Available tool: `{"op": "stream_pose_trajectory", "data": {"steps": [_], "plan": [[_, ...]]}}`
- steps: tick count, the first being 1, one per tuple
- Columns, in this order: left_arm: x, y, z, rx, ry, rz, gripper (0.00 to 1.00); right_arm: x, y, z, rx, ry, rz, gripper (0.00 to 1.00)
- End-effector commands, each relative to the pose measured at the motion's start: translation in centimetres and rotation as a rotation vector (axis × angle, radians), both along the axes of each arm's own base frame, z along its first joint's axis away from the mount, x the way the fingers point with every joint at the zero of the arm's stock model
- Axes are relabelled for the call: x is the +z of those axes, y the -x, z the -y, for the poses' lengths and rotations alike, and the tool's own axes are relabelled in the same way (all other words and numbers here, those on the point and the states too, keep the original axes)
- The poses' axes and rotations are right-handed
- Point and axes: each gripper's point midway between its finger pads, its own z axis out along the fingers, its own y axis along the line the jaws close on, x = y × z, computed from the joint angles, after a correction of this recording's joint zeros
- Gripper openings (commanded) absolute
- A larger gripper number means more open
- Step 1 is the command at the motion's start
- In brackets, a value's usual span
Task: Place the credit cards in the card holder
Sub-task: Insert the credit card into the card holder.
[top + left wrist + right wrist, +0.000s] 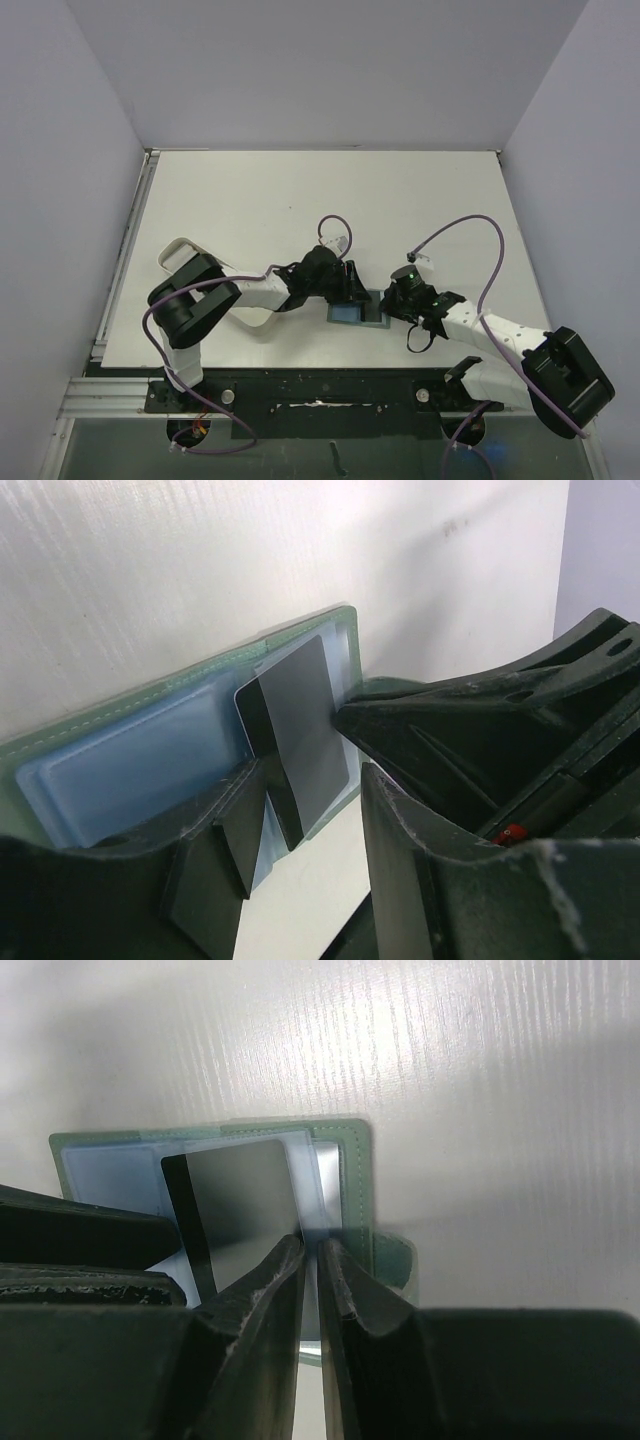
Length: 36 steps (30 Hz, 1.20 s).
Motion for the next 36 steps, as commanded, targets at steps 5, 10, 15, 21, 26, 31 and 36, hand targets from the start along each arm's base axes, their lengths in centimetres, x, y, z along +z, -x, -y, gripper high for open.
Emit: {"op": "stream_pose_trajectory", "data": {"steps": [5,10,15,21,26,31,36], "plan": [[1.4,-0.9,1.6,0.003,0.091,0.024,0.34,-1.5,1.2,1.0,-0.019,0.025,-0.044,0.14],[1.7,-0.8,2.3,-0.003,0.116,0.019,0.29,-1.1,1.2,1.0,-0.018,0.020,-0.034,0.15],[2.0,-0.5,2.9,-0.013,0.123,0.020,0.27,-1.0,1.1,0.9,-0.020,0.018,-0.029,0.15],[2.9,-0.5,2.9,-0.017,0.135,0.033,0.31,-0.1,0.8,1.0,-0.020,0.029,-0.019,0.18],[4.6,-1.0,2.0,-0.032,0.086,0.108,0.51,2.5,0.3,1.0,-0.020,0.014,0.033,0.23],[6.3,-2.5,-1.1,-0.008,-0.065,0.207,0.56,5.0,0.1,0.4,0.001,-0.030,0.094,0.26],[8.7,-5.0,-6.7,0.029,-0.256,0.297,0.57,6.2,0.0,-0.5,0.030,-0.057,0.123,0.26]]}}
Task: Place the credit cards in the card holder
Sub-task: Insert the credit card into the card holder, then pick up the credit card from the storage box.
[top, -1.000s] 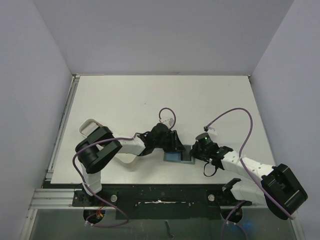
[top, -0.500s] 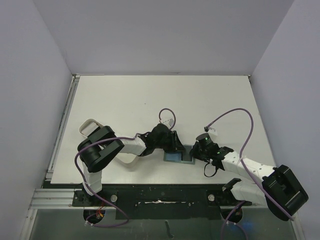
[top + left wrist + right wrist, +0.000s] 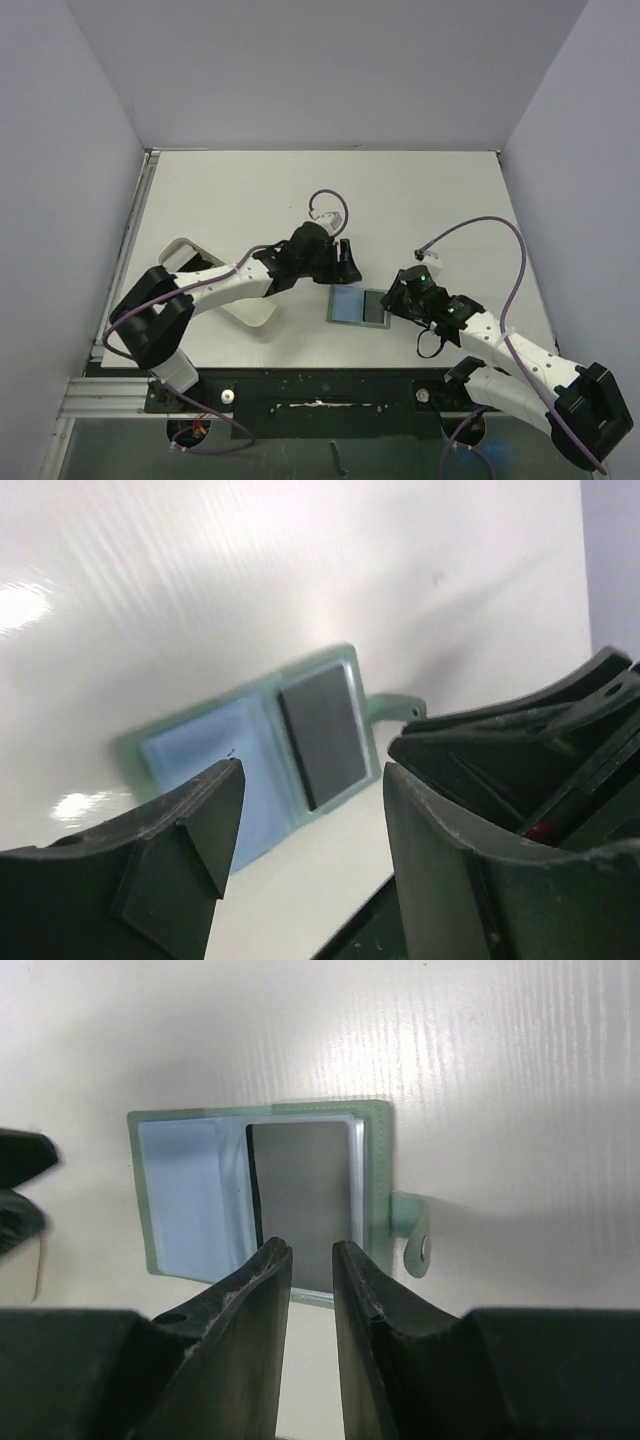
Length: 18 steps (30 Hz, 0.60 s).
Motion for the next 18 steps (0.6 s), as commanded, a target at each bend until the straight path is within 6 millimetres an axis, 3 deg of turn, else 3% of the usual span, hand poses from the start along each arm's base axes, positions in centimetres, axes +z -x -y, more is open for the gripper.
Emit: {"op": "stream_pose_trajectory", "data": {"steps": [1,11,14,18], "plan": [[4.4,-3.3,-5.5,0.038,-0.190,0.167,0.57,2.4,-0.9,-1.0,0.024,-0.018,0.065,0.26],[10.1,-5.2,-20.0,0.152,-0.617,0.417,0.56,2.5,-1.1,-1.7,0.045,-0.021,0.076,0.25],[10.5,-5.5,-23.7,0.164,-0.679,0.431,0.54,2.4,-1.1,-2.0,0.055,-0.017,0.072,0.25],[9.5,-5.7,-27.7,0.124,-0.825,0.448,0.54,2.3,-1.0,-2.0,0.065,-0.011,0.069,0.25]]}}
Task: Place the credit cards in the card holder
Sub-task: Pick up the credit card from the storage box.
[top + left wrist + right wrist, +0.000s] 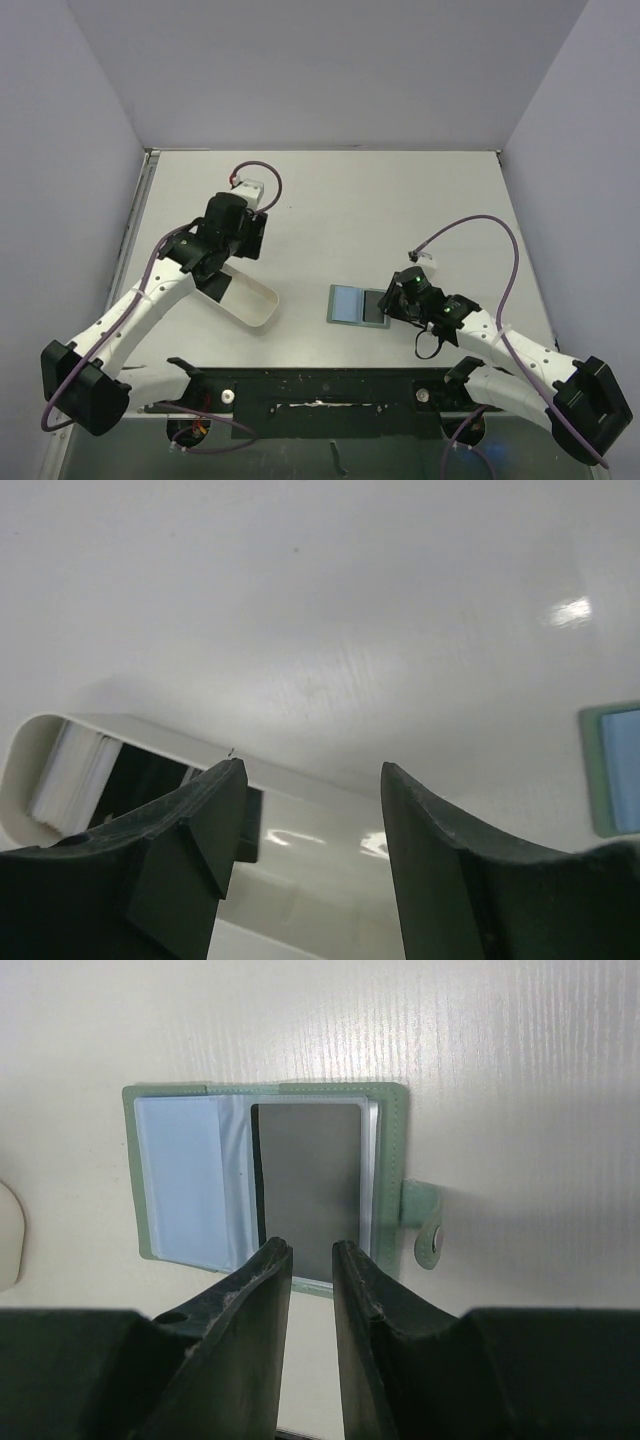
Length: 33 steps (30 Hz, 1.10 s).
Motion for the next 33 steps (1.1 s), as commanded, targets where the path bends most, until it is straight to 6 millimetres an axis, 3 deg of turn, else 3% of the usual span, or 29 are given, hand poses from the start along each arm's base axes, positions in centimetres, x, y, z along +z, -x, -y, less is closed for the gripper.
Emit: {"op": "stream_pose_trajectory", "data": {"steps": [1,12,22,33], "plan": [[-1.1,0.4,-5.2,-0.041,-0.257,0.001,0.55,2.3,-1.5,-1.1,0.014,-0.029,0.076,0.25],[-5.5,-0.7,-14.6,0.080,-0.489,-0.004,0.66,3.3,-1.5,-0.6,0.030,-0.009,0.098,0.25],[-9.2,-0.6,-15.2,0.001,-0.586,0.041,0.69,3.6,-1.5,-0.6,0.045,-0.007,0.111,0.25],[-11.2,-1.8,-15.6,-0.030,-0.667,0.019,0.69,3.6,-1.7,-0.2,0.035,-0.015,0.126,0.26]]}}
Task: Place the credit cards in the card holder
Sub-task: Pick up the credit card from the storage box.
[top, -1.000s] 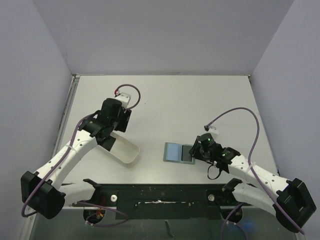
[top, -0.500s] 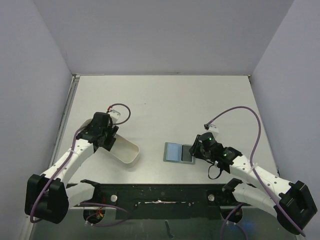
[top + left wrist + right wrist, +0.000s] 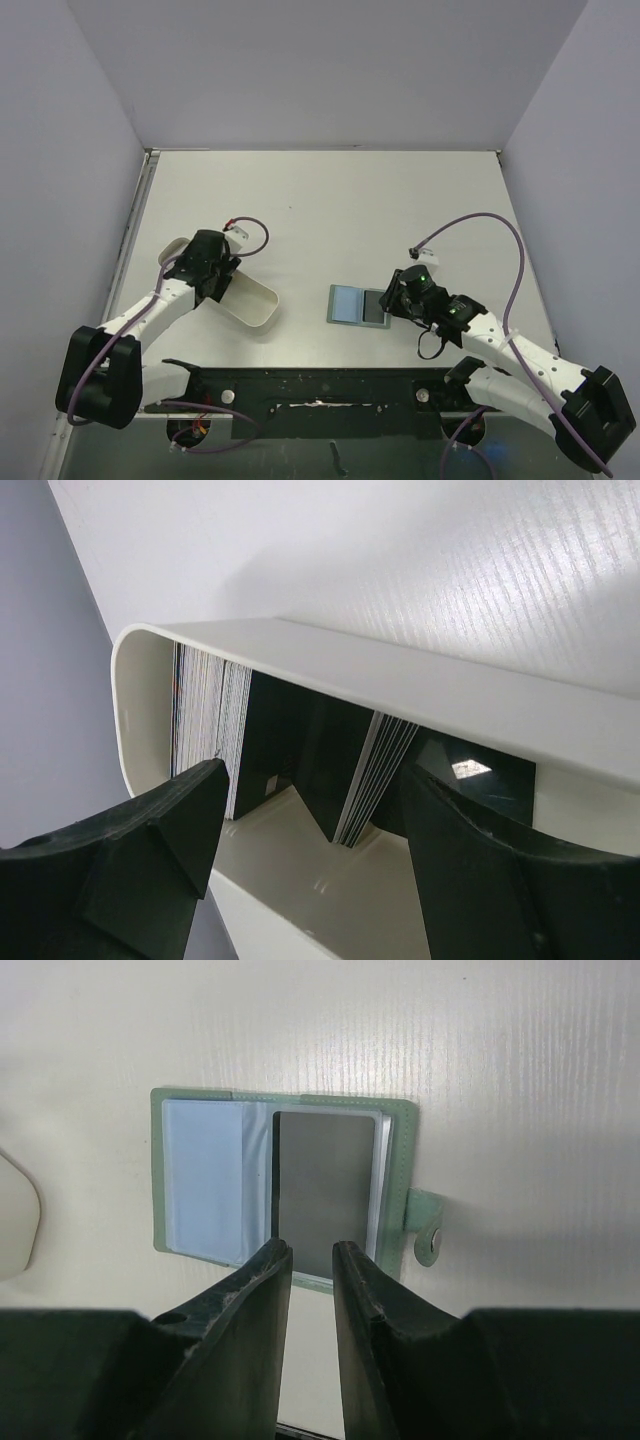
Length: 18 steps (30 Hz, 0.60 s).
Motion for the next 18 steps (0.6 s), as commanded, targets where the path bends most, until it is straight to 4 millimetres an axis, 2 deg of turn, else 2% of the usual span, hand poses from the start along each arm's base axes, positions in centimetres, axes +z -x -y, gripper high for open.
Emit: {"op": "stream_pose_trajectory", "data": {"steps": [1,7,14,18], "plan": [[1.0,-2.0,0.0,-0.014,-0.028,0.084,0.69,2.1,-1.4,-0.4,-0.004,-0.028,0.076,0.26],[0.1,-2.1,0.5,-0.047,-0.023,0.065,0.69,2.0,-1.7,-0.5,0.000,-0.025,0.076,0.26],[-1.0,-2.4,-0.2,-0.048,-0.083,0.047,0.69,2.2,-1.9,-0.8,0.004,-0.042,0.083,0.26],[0.0,-2.7,-0.8,-0.040,-0.137,0.075,0.69,2.3,-2.0,-0.7,0.002,-0.036,0.087,0.26]]}}
